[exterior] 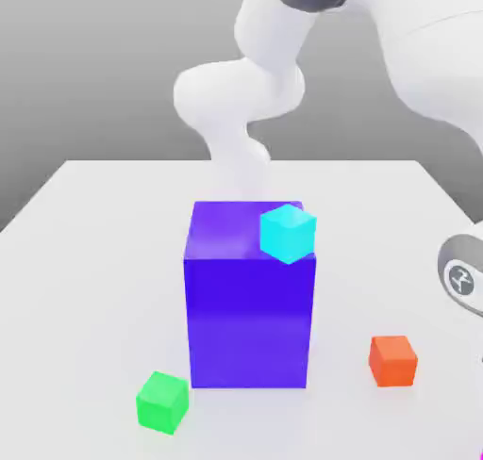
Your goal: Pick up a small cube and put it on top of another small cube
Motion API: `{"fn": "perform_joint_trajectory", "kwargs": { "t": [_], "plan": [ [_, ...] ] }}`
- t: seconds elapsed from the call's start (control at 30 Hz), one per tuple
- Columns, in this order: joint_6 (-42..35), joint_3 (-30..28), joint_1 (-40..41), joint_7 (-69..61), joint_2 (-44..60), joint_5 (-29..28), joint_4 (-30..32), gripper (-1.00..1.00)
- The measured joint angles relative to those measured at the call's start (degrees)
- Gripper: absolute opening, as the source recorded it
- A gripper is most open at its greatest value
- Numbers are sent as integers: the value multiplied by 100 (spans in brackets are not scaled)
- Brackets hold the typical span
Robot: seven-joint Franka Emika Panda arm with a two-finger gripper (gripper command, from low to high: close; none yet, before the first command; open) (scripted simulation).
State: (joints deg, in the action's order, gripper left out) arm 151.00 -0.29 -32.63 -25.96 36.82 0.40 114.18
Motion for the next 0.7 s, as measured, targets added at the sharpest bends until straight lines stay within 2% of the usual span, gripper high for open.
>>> {"fn": "perform_joint_trajectory", "kwargs": {
  "t": [0.13, 0.27, 0.5, 0.7],
  "plan": [
    [-11, -2, -5, -5, -3, -3, 0, -100],
    [-492, -43, 28, -42, -698, -30, 209, -100],
    [-549, -458, 704, -760, -1695, -107, 854, -100],
    [-539, -791, 1380, -1625, -2465, 125, 1407, -100]
  ]
}}
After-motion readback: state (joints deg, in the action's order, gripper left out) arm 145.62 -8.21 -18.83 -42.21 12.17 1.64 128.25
